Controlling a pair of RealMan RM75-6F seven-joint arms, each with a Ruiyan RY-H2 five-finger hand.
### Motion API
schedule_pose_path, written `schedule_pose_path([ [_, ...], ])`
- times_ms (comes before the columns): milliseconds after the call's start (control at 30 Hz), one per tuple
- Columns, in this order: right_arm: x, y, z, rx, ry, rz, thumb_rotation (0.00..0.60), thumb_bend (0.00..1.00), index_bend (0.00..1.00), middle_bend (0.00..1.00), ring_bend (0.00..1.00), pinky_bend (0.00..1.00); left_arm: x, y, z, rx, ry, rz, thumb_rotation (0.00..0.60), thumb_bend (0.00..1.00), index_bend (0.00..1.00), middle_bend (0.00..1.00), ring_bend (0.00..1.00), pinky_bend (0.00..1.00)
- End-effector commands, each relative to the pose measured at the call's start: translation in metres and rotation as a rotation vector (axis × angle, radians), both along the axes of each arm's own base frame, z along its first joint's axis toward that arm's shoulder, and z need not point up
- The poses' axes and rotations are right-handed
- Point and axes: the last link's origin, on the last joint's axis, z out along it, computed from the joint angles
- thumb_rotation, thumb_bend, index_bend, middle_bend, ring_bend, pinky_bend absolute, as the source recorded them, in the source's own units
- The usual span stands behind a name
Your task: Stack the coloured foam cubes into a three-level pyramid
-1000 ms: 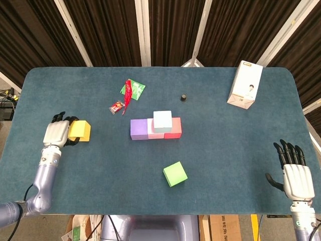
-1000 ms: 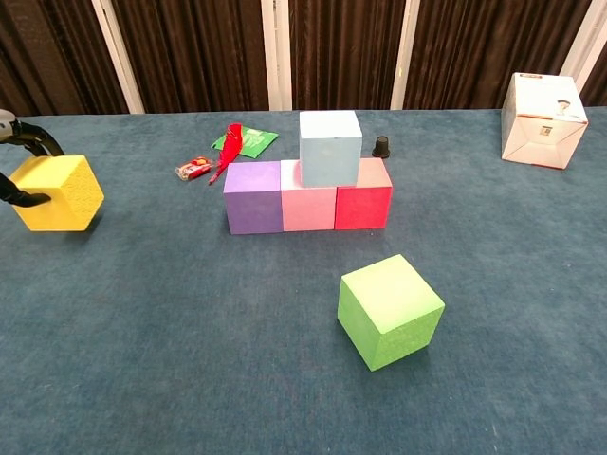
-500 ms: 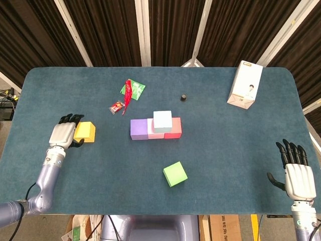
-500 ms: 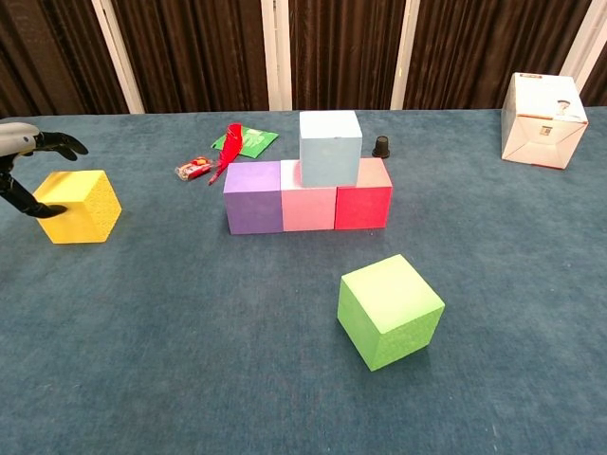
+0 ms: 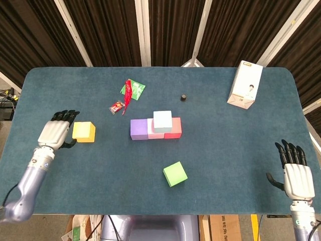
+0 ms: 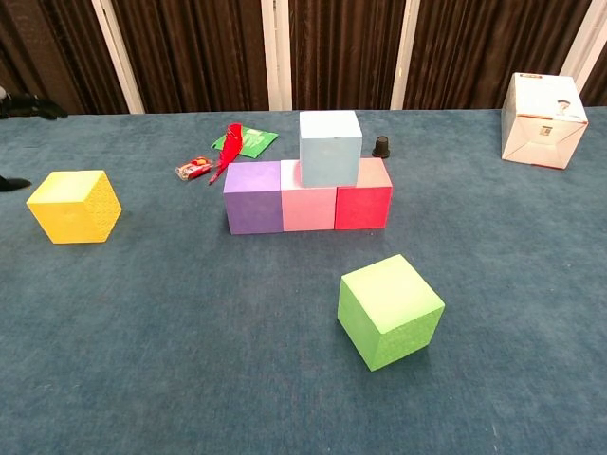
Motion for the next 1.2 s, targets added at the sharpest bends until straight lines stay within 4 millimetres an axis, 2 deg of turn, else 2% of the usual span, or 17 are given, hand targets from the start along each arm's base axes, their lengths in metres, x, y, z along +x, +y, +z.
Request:
schedule_pose_path([
  [33,0.001,0.0,-0.002,0.013,-0.001,0.0,0.6,0.25,0.11,0.08,0.0,0.0,-0.003,-0.008,0.028,-0.061,0.034,-0.089,0.6,0.4,0.05,0.06,0.0,0.0],
  [200,0.004,0.001,-0.005,0.03,-0.021,0.009,0.6,0.25,0.11,0.08,0.0,0.0,-0.014,-0.01,0.043,-0.105,0.034,-0.105,0.6,0.39,0.03,0.04,0.0,0.0],
  [333,0.004,0.0,-0.005,0.03,-0.02,0.008,0.6,0.25,0.11,0.08,0.0,0.0,-0.023,-0.007,0.045,-0.157,0.09,-0.097,0.6,0.3,0.0,0.01,0.0,0.0],
  [433,0.004,0.0,-0.004,0.031,-0.02,0.007,0.6,0.25,0.11,0.08,0.0,0.0,-0.027,-0.005,0.043,-0.167,0.114,-0.089,0.6,0.25,0.0,0.0,0.0,0.0],
  [700,0.002,0.0,-0.005,0.039,-0.03,0.002,0.6,0.25,0.11,0.08,0.0,0.0,-0.033,0.004,0.026,-0.112,0.042,-0.034,0.6,0.24,0.0,0.0,0.0,0.0],
  [967,0.001,-0.001,-0.006,0.043,-0.032,-0.001,0.6,0.25,0.11,0.08,0.0,0.0,-0.023,0.022,0.006,-0.141,-0.039,0.041,0.6,0.24,0.02,0.01,0.0,0.0],
  [1067,0.0,-0.002,-0.006,0.045,-0.028,-0.006,0.6,0.25,0.11,0.08,0.0,0.0,-0.016,0.031,0.007,-0.175,-0.098,0.111,0.6,0.24,0.01,0.01,0.0,0.0],
  [1200,-0.001,-0.002,-0.007,0.051,-0.025,-0.01,0.6,0.25,0.11,0.08,0.0,0.0,-0.006,0.046,0.015,-0.207,-0.072,0.146,0.6,0.24,0.01,0.02,0.0,0.0],
])
